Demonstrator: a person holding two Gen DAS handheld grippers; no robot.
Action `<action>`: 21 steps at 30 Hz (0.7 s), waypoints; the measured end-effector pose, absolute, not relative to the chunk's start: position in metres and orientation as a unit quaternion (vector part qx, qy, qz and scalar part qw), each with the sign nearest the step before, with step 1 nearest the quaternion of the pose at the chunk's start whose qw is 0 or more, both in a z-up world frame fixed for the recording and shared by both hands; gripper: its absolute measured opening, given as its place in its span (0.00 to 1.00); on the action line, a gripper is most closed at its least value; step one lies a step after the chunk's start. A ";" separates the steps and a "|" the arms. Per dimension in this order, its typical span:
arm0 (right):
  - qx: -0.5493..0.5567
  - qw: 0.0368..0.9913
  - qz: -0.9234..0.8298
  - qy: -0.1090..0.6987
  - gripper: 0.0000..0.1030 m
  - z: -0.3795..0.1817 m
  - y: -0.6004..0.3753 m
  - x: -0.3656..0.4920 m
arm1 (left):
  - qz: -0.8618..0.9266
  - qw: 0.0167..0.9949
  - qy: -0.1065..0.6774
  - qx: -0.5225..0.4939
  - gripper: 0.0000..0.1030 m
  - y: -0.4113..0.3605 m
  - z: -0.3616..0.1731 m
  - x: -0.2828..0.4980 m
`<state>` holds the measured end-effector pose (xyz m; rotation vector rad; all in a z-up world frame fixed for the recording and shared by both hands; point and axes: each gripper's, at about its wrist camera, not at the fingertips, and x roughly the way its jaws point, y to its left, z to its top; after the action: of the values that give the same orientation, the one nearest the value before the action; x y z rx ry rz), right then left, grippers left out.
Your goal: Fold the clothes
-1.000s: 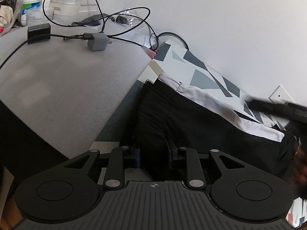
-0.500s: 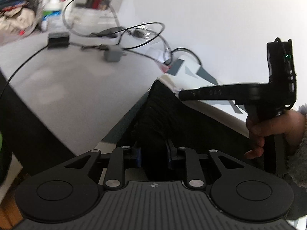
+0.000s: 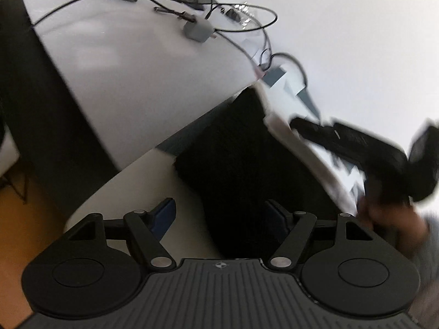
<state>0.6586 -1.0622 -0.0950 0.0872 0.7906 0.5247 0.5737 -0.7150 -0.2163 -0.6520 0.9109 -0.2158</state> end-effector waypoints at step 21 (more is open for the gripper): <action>0.235 0.908 -0.094 0.334 0.81 -0.085 -1.257 0.489 | -0.020 0.916 0.331 -0.227 0.15 -0.679 -0.160 0.599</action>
<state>0.4888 -1.2571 -0.0847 0.4842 0.6882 -0.1949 0.5993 -0.6785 -0.1595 -0.4673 0.6807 -0.0404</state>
